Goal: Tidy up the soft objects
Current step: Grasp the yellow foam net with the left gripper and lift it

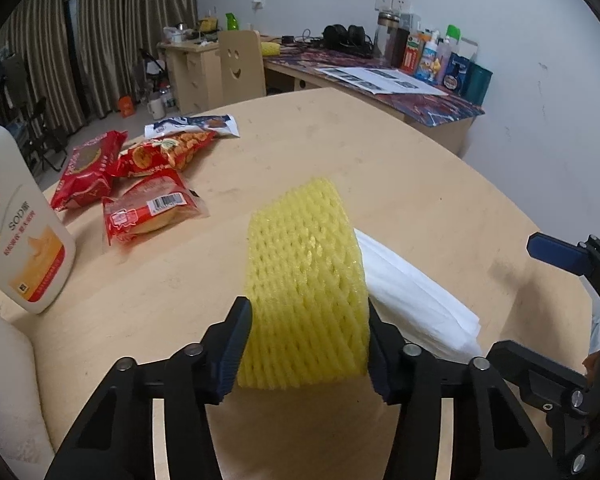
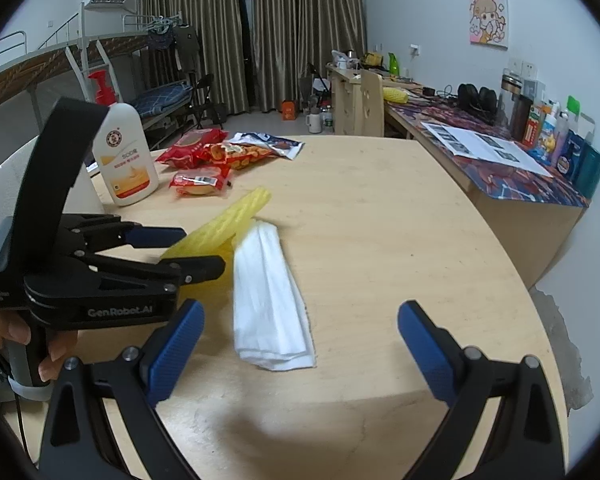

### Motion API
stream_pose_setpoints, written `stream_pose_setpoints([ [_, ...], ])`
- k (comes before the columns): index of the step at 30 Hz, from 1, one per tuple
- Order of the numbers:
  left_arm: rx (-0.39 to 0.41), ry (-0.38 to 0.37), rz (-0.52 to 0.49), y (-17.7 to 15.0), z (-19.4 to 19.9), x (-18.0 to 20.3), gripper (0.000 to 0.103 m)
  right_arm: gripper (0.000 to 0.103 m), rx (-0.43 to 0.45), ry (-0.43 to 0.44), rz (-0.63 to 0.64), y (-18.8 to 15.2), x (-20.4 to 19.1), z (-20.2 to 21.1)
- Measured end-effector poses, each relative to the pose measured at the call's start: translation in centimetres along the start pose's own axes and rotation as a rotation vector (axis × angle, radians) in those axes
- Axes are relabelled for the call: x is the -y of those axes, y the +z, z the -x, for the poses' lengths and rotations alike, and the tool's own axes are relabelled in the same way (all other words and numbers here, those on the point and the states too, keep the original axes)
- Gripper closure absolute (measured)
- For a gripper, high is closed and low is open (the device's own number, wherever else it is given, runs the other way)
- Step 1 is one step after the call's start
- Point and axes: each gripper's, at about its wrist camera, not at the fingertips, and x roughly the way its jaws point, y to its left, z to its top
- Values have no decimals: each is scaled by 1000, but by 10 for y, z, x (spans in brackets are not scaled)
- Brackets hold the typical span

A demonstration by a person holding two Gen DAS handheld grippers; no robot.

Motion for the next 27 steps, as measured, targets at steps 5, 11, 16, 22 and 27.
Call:
stream_pose_setpoints([
  [5, -4, 10, -21, -1, -3, 1, 67, 4, -1, 2, -3, 2, 0, -2],
  [11, -6, 29, -14, 0, -4, -4, 87, 4, -4, 12, 18, 6, -5, -7],
  [16, 15, 33, 13, 0, 4, -12, 93, 4, -19, 17, 35, 10, -10, -15],
  [22, 75, 45, 15, 1, 31, -16, 93, 4, -49, 26, 70, 13, -19, -24],
  [27, 91, 49, 15, -2, 44, -17, 93, 19, -84, 27, 100, 15, -25, -34],
])
